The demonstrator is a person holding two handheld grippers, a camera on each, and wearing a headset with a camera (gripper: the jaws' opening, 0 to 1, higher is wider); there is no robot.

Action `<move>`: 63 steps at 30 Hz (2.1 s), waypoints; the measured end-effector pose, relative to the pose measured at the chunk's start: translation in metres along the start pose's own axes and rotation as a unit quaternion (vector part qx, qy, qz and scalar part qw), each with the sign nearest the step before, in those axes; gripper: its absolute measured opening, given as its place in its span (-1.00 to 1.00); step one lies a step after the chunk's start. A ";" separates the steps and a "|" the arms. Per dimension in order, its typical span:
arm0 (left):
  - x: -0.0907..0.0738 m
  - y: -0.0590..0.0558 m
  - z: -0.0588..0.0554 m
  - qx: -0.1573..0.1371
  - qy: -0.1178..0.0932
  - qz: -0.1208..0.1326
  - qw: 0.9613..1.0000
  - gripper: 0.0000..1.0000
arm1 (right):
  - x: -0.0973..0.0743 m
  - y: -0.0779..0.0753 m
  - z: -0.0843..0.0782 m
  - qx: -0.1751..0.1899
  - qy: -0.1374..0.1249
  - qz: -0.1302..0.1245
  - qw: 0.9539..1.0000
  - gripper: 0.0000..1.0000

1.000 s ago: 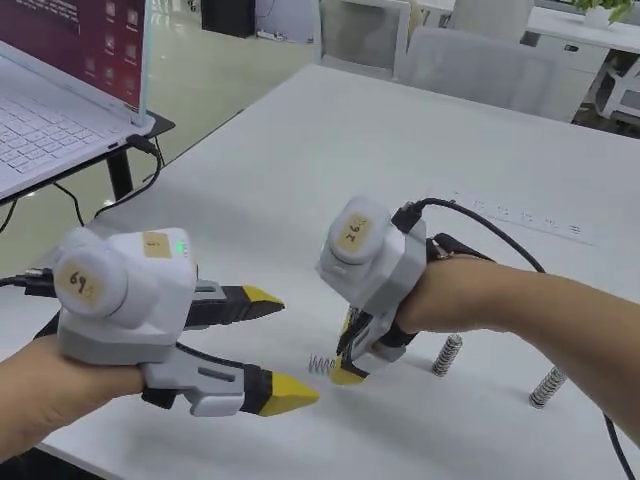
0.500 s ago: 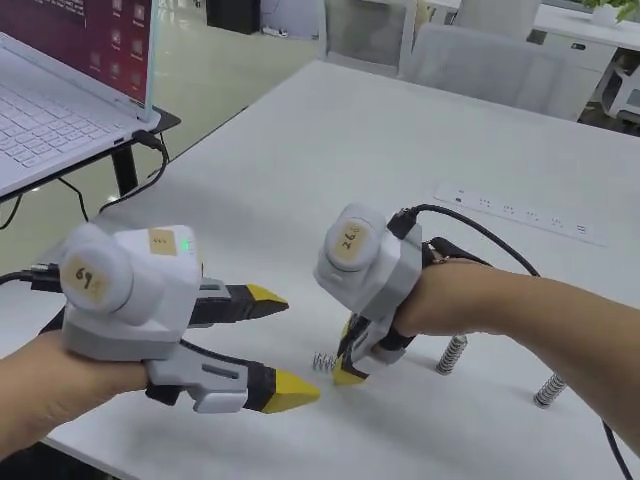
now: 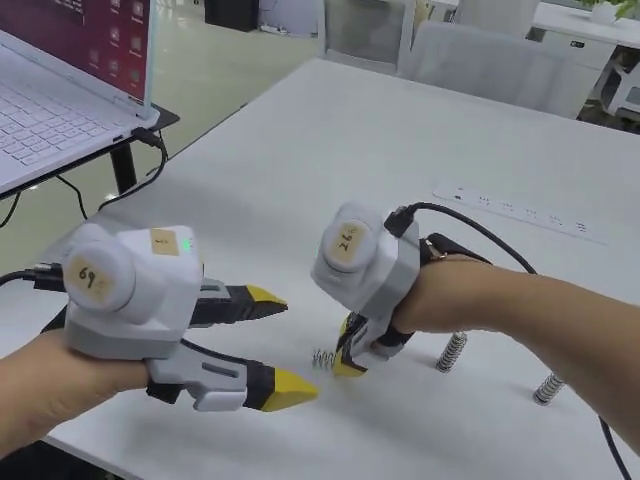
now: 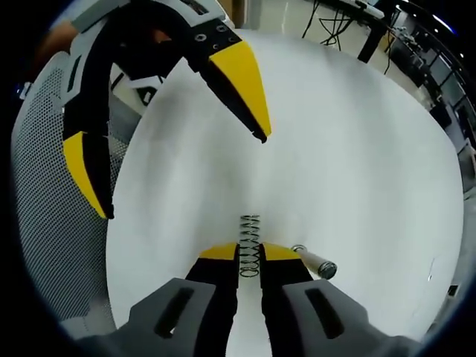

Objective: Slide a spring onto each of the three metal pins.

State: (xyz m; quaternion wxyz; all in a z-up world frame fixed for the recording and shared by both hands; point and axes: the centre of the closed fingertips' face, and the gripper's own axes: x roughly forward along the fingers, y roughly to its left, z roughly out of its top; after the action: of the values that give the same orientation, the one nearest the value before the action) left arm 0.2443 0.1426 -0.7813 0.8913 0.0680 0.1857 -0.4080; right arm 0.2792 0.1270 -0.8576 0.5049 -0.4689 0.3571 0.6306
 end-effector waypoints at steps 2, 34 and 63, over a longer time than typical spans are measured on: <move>0.000 0.001 0.000 0.003 0.003 -0.001 1.000 0.01 | -0.005 0.003 0.000 0.000 0.000 0.004 1.000 -0.84; 0.022 -0.035 0.036 0.088 0.002 -0.094 0.992 -0.79 | -0.088 0.048 0.010 -0.046 -0.008 -0.007 0.999 -0.84; 0.025 -0.042 0.031 0.124 0.016 -0.102 0.987 -0.95 | -0.090 0.054 0.007 -0.060 0.004 -0.007 0.998 -0.84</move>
State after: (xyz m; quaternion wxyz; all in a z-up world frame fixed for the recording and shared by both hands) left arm 0.2364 0.0888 -0.7616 0.8264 0.1652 0.1542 -0.5157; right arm 0.2301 0.0936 -0.7713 0.4784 -0.5036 0.3173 0.6456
